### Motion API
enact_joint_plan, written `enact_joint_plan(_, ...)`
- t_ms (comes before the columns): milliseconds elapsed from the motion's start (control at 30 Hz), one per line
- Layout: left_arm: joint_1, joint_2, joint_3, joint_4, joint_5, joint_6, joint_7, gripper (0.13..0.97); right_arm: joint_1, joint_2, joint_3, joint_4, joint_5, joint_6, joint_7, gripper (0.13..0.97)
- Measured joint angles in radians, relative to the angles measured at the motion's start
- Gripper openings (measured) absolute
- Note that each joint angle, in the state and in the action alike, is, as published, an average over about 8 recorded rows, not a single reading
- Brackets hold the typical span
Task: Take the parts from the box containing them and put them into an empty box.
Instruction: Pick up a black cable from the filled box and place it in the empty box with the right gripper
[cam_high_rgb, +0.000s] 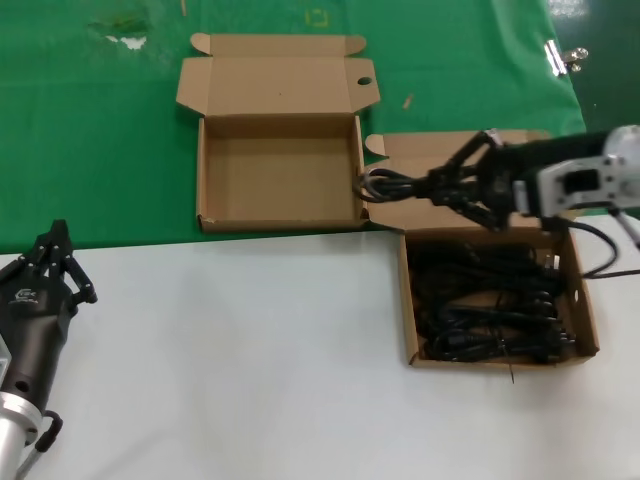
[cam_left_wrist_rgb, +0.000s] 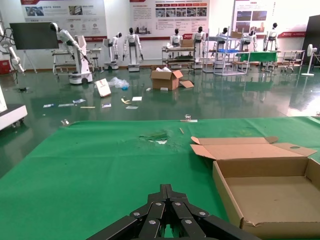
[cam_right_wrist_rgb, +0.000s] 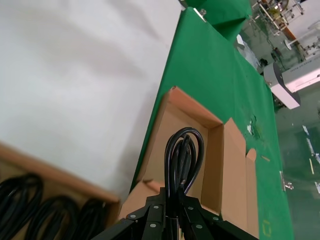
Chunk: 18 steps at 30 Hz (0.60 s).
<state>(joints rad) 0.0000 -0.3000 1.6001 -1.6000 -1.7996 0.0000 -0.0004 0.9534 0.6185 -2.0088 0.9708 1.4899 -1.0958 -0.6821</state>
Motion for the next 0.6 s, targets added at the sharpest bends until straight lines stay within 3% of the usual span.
enact_joint_plan(267, 0.0, 0.0, 0.0, 0.0, 0.0, 0.0, 0.0, 0.14, 0.054, -0.107, -0.054, -0.056, -0.05, 0.064, 0.038, 0.17)
enact_joint_plan(600, 0.0, 0.0, 0.0, 0.0, 0.0, 0.0, 0.0, 0.14, 0.154, -0.275, -0.097, -0.266, -0.077, 0.148, -0.071, 0.17)
